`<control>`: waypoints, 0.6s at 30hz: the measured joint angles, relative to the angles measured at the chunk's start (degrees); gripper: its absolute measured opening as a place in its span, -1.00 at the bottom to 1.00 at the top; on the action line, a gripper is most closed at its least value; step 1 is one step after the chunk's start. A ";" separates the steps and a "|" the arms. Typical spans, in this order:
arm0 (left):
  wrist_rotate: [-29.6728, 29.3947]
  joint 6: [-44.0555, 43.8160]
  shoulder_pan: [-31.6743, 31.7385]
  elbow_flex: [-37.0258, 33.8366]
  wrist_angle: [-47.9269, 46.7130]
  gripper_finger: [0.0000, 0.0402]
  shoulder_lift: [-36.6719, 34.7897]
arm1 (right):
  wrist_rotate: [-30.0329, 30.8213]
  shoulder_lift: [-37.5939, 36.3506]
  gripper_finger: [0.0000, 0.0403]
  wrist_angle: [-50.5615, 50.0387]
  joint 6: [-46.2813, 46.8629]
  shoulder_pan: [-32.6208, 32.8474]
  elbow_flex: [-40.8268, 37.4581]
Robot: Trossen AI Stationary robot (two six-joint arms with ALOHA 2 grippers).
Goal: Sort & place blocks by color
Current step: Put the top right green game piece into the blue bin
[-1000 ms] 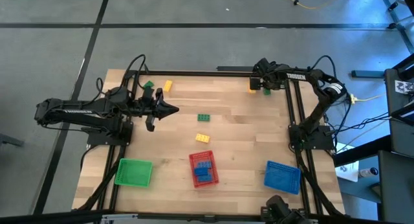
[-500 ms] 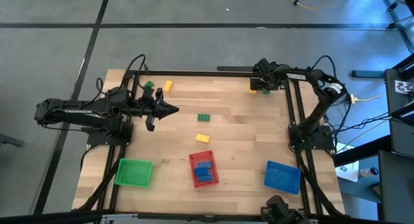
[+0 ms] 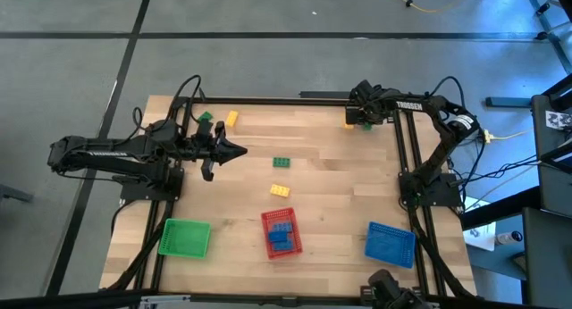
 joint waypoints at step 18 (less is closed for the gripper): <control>-0.79 3.60 0.00 0.00 0.02 -1.00 0.00 | -10.79 -33.97 -0.30 6.55 -7.91 6.70 -0.02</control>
